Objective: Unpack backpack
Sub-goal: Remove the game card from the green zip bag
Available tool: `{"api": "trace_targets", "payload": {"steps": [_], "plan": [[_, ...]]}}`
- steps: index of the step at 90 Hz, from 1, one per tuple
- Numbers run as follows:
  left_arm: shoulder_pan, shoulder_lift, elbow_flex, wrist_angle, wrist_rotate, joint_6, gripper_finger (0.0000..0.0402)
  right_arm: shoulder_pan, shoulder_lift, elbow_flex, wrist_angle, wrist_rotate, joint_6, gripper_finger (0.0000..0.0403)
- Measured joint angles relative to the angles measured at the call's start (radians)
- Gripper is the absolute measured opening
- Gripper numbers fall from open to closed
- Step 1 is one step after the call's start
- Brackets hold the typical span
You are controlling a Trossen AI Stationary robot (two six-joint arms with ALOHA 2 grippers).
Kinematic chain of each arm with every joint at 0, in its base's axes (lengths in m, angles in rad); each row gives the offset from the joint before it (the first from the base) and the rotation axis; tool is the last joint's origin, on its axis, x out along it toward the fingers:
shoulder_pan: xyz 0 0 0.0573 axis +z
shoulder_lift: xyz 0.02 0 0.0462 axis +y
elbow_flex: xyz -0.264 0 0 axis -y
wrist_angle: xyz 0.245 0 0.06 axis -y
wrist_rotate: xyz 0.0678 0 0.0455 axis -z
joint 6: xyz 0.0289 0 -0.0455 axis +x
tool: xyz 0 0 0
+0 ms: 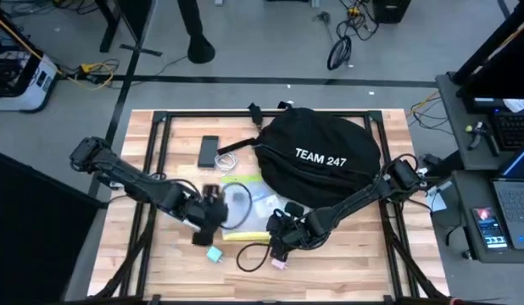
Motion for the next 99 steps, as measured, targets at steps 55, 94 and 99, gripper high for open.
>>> {"api": "trace_targets", "payload": {"steps": [55, 94, 99], "plan": [[-0.044, 0.341, -0.002, 0.241, -0.345, -0.081, 0.0196, -0.006, 0.004, 0.000, -0.018, -0.006, -0.148, 0.0109], [0.022, 0.367, -0.003, 0.243, -0.279, -0.054, 0.0195, 0.010, 0.004, 0.000, -0.060, -0.006, -0.195, 0.0109], [0.025, 0.389, -0.002, 0.238, -0.247, -0.025, 0.0195, 0.014, 0.004, 0.000, -0.060, -0.006, -0.195, 0.0109]]}}
